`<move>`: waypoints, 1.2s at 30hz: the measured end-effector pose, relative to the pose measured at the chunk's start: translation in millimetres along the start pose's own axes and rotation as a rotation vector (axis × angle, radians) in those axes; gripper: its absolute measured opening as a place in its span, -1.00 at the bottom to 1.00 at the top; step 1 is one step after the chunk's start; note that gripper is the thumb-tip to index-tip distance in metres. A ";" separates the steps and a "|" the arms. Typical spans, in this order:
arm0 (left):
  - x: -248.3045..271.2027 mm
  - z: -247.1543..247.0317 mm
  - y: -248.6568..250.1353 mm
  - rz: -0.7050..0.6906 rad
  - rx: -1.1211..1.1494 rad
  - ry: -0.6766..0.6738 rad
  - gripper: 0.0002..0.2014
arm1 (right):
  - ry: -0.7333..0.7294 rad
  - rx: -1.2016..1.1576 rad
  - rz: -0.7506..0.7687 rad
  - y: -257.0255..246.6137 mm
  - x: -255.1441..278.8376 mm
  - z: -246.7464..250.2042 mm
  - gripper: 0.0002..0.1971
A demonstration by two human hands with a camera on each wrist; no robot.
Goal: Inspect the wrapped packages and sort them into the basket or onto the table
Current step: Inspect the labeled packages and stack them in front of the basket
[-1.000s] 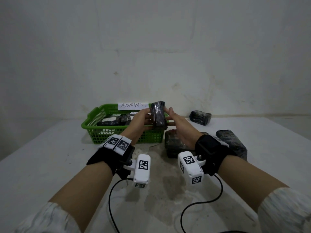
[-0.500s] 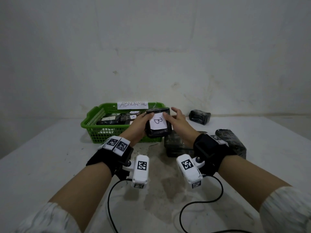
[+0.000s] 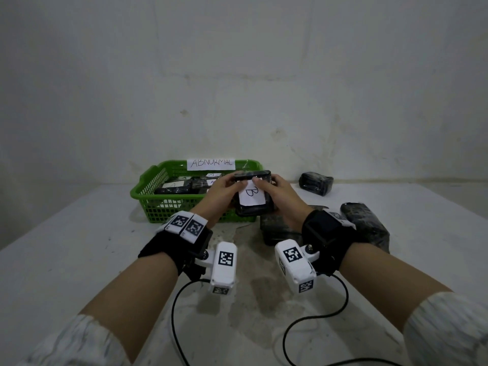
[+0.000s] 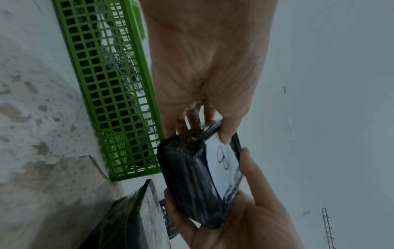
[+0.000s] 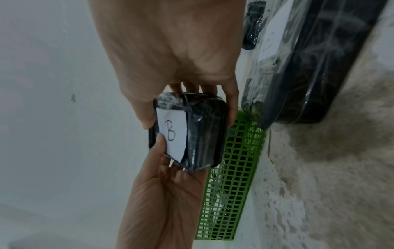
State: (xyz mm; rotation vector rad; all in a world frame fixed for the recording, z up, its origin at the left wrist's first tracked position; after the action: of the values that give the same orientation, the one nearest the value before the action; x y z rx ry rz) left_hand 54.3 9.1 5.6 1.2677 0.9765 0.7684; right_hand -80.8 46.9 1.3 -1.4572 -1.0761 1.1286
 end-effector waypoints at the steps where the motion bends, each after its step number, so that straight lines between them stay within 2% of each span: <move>1: 0.4 -0.3 -0.4 0.004 0.008 -0.007 -0.68 | 0.008 -0.008 0.009 0.4 0.5 0.7 -0.67; 4: 2.1 -3.3 -1.1 0.018 0.040 -0.044 -0.63 | 0.049 -0.033 0.034 -0.2 1.9 2.9 -0.73; 7: 2.5 -5.3 0.0 -0.010 0.036 -0.017 -0.58 | 0.053 -0.049 0.033 -1.4 2.1 2.5 -0.73; 12: 2.6 -4.0 1.7 -0.021 0.060 0.001 -0.61 | -0.037 -0.049 -0.002 -1.0 2.9 6.5 -0.60; 15: 5.0 -3.0 -0.1 0.014 0.088 -0.035 -0.63 | -0.009 -0.076 0.030 -0.7 5.2 9.6 -0.57; 20: 8.6 -4.0 -3.3 -0.025 0.029 0.011 -0.46 | -0.005 -0.077 0.035 2.3 5.9 6.8 -0.52; 23: 8.2 -2.2 -3.0 -0.036 0.047 0.033 -0.47 | -0.054 -0.019 0.034 3.3 5.0 7.5 -0.39; 27: 10.9 -3.1 -3.3 -0.016 0.134 -0.037 -0.47 | -0.027 -0.005 0.062 2.3 5.7 9.9 -0.32; 30: 11.1 -4.6 -6.5 -0.028 0.075 -0.026 -0.40 | -0.049 0.002 0.067 3.0 8.3 8.3 -0.36; 33: 9.2 -2.4 -8.5 -0.044 0.042 0.066 -0.36 | -0.080 -0.076 0.045 -1.2 13.0 9.3 -0.57; 36: 6.9 1.7 -7.4 -0.062 0.003 0.079 -0.51 | -0.106 -0.056 0.049 -6.9 16.4 15.7 -0.74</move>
State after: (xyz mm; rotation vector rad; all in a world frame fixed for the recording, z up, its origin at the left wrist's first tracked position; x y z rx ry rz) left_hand 58.3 13.5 -2.8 1.2115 1.0762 0.7735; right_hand -93.7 66.5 4.4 -1.4878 -1.1589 1.2309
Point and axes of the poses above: each hand's wrist, its own x-axis away from the middle knuckle, its own z-axis out of the back of the hand, y = z × x, the point moved 2 cm from there along -x, towards the middle knuckle, and after that the axes turned 2 degrees about -x, right-handed, at the moved point
